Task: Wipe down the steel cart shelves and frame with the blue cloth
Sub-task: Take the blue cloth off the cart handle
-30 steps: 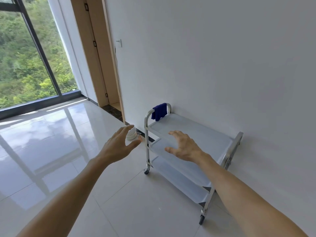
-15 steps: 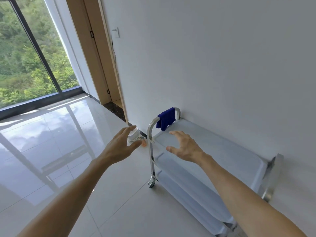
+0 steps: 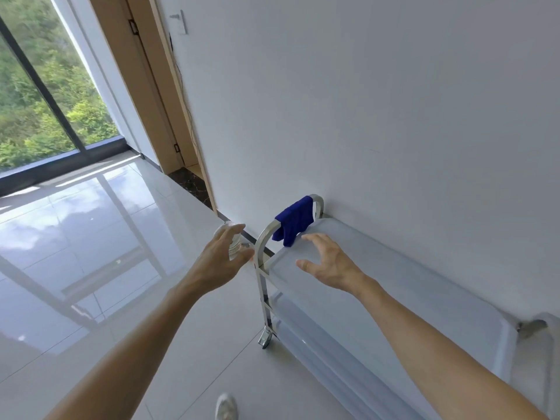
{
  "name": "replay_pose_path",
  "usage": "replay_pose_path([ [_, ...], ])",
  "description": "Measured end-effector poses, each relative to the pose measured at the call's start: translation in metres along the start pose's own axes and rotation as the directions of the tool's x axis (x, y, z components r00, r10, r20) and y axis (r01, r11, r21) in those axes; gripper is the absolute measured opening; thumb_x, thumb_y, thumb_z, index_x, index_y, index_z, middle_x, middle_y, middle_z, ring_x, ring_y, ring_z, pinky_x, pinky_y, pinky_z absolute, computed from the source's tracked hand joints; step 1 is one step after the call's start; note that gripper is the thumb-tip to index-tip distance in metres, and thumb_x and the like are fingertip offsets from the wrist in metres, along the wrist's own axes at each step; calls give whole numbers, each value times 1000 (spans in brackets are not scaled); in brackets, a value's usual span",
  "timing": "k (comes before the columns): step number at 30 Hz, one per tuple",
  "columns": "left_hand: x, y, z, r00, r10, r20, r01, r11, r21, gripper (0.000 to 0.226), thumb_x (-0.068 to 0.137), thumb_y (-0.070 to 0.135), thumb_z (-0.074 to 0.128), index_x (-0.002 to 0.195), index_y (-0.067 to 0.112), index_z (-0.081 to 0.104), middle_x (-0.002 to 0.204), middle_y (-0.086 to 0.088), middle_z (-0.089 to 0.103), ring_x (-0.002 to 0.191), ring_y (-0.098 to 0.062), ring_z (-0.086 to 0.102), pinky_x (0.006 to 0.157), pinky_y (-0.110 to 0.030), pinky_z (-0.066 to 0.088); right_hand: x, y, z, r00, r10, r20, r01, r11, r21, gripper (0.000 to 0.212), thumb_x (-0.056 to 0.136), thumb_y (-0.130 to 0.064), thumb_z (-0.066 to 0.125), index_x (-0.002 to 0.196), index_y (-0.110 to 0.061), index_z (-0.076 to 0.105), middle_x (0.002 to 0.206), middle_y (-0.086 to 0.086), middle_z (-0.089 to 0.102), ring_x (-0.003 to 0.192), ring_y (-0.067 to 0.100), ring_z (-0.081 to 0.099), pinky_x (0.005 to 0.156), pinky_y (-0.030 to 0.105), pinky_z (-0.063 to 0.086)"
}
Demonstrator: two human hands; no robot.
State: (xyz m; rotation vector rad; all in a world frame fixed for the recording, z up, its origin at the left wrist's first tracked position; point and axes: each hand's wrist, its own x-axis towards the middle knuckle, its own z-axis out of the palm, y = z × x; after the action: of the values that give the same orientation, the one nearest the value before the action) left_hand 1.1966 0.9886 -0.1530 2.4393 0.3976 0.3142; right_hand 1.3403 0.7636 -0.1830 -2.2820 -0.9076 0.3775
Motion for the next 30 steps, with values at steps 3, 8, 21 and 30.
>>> replay_pose_path([
  [3, 43, -21, 12, 999, 18, 46, -16, 999, -46, 54, 94, 38, 62, 142, 27, 41, 148, 0, 45, 118, -12, 49, 92, -29, 42, 35, 14, 6, 999, 48, -17, -47, 998, 31, 64, 93, -42, 63, 149, -23, 36, 153, -5, 34, 141, 16, 32, 114, 35, 33],
  [8, 129, -62, 30, 990, 31, 140, -13, 992, -129, 54, 93, 40, 62, 143, 28, 42, 143, 5, 46, 118, -11, 52, 98, -34, 49, 101, 34, 22, 978, 191, -85, -175, 970, 167, 59, 93, -43, 64, 145, -27, 40, 146, -8, 40, 128, 6, 38, 100, 23, 31],
  [21, 286, -149, 93, 821, 12, 571, 100, 981, -165, 50, 95, 36, 58, 141, 25, 43, 133, 7, 49, 111, -14, 57, 85, -28, 47, 262, 56, 69, 790, 596, -144, -472, 741, 478, 63, 92, -47, 59, 148, -37, 33, 153, -1, 38, 131, 22, 48, 102, 33, 40],
  [30, 311, -159, 130, 700, -127, 703, 264, 960, -90, 29, 91, 25, 60, 120, 26, 56, 112, 7, 64, 81, -8, 69, 71, -25, 53, 347, 81, 108, 717, 695, -58, -575, 636, 514, 75, 92, -46, 56, 154, -37, 14, 157, 11, 19, 129, 29, 43, 105, 36, 37],
])
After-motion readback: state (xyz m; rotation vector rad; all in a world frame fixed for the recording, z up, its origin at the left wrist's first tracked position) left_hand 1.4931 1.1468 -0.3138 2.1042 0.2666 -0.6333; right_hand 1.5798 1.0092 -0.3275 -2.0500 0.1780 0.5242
